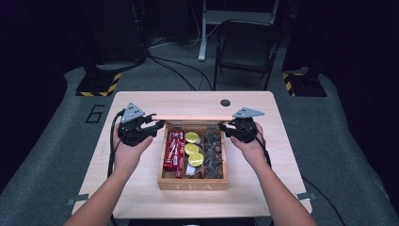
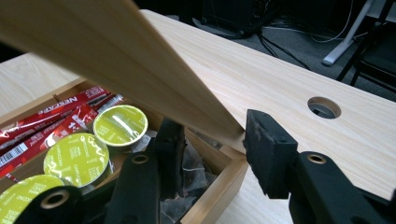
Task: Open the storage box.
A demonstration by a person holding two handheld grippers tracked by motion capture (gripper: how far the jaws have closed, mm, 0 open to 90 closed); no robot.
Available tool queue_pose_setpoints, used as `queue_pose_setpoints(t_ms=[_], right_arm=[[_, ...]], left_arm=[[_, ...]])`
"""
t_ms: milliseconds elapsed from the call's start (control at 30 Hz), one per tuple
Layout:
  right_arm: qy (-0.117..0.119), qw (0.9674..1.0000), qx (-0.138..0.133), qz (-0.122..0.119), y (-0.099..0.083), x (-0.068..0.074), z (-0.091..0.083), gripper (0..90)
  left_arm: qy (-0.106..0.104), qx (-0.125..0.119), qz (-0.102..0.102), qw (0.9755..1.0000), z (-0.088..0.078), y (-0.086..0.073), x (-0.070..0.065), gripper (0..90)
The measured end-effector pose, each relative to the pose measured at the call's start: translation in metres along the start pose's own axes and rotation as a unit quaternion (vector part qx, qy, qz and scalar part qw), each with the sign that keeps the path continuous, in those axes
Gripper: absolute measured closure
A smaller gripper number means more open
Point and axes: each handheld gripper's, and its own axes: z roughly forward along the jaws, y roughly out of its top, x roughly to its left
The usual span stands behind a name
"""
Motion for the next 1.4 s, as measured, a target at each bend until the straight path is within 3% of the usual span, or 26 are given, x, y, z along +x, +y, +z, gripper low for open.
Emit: queue_pose_setpoints(t_ms=[267,533,933,1400], right_arm=[[-0.003,0.9999,-0.013,0.006,-0.0031,0.0001,0.0015,57.6],[-0.006,0.9999,-0.011,-0.003,-0.0027,0.0009,0.0026,57.4],[0.013,0.9997,-0.017,0.012,-0.0047,-0.0044,0.0023,56.9],[0.013,0.9999,-0.006,0.005,-0.0020,-0.0039,0.0022,57.0]], left_arm=[[0.003,0.000,0.000,1.0000,0.0021,-0.0002,0.0000,56.9],[0.000,0.002,0.001,1.0000,0.0019,-0.0014,0.0002,56.9],[0.001,0.000,-0.001,1.0000,0.0024,-0.0018,0.0007,56.7],[0.008,-0.004,-0.007,0.9999,0.0057,-0.0076,0.0027,54.6]])
